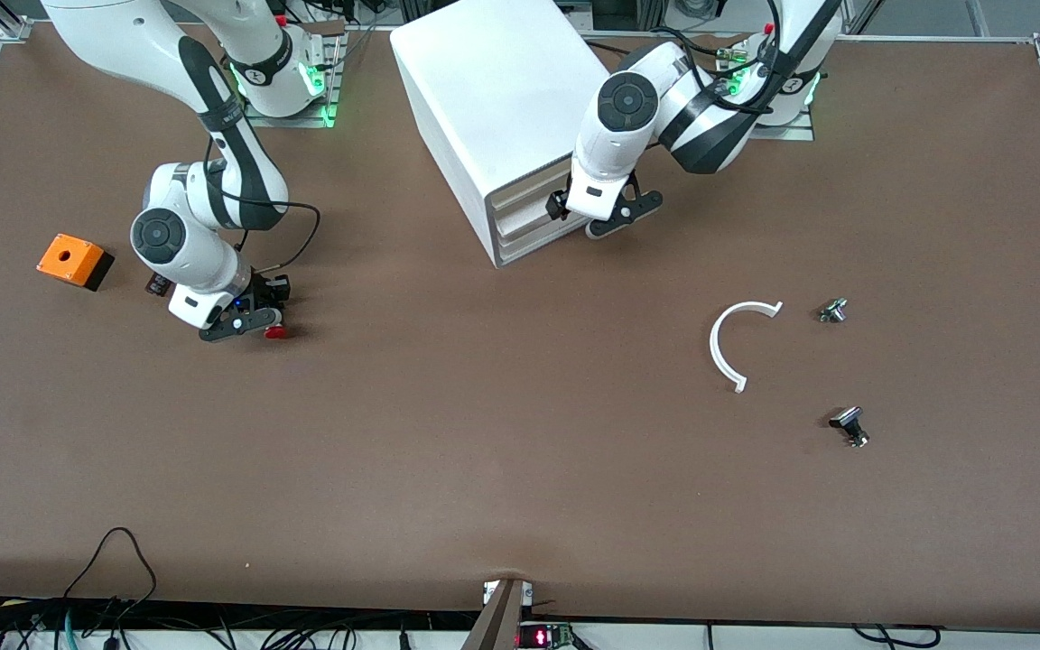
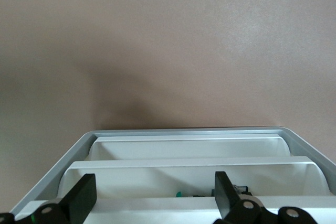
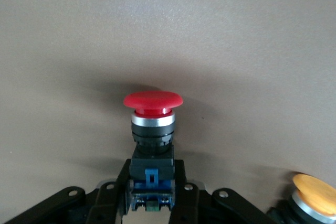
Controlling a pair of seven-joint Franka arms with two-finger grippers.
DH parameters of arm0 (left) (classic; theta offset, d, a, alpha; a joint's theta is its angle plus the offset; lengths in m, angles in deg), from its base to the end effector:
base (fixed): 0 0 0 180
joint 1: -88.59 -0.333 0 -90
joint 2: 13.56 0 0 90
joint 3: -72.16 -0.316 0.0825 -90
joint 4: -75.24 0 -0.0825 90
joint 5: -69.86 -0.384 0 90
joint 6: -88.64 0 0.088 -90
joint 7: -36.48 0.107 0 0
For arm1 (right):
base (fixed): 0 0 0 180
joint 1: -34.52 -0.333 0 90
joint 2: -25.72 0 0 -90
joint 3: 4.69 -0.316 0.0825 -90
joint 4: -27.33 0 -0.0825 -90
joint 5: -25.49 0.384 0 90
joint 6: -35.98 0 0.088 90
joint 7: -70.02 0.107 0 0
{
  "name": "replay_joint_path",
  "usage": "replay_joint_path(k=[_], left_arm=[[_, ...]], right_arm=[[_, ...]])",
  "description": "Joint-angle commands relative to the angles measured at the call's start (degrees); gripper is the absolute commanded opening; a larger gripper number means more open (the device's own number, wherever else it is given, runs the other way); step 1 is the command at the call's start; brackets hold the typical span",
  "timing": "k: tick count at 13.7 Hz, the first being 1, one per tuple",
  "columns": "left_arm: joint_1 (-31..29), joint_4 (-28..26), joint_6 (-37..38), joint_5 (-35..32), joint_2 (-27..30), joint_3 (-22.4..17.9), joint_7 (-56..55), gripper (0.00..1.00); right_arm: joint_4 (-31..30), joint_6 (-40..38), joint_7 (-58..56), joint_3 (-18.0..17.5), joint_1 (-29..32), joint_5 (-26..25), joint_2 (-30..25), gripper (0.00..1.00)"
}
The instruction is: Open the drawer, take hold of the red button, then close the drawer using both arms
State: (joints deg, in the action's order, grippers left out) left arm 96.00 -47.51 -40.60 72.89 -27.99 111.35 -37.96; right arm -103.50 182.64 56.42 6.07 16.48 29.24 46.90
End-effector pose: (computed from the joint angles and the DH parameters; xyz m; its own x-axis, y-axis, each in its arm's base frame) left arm 0.3834 -0.4012 0.3058 0.8415 0.4973 -0.2113 0.5023 -0.8640 -0.0328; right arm 0.5191 0.0619 0.1862 0.9463 0.3104 -0.0905 0.3130 -0.9496 0.0155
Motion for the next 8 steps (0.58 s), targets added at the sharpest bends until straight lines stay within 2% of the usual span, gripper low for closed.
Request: replay_joint_path(k=[1,3,4,5,8], left_arm=[[-0.2,-1.27,1.1,4.42,1.69,0.28,0.08,0.99],[-0.2,-1.27,2.5,4.7,1.69,0.28,0.26,0.99],[-0.46,-1.18,2.59,4.7,1.78,0.28,0.34,0.99],[-1.08,-0.84,2.59,4.61,1.87,0.28,0.61,0.99],[-6.77,0.74,2.59,4.0,3.0,-0.86,7.6,1.0]], right_arm=[[-0.65,1.6,-0.82,-1.08,0.38,0.73,1.49,0.28],[-0.65,1.25,-0.9,-1.35,0.29,0.73,2.02,0.39],[-0.48,1.08,-0.3,-1.35,0.29,0.73,1.76,0.66],[-0.22,0.64,-0.64,-1.35,0.29,0.73,1.24,1.0],[2.67,-6.62,-0.64,-1.35,0.29,0.73,-2.54,1.0]])
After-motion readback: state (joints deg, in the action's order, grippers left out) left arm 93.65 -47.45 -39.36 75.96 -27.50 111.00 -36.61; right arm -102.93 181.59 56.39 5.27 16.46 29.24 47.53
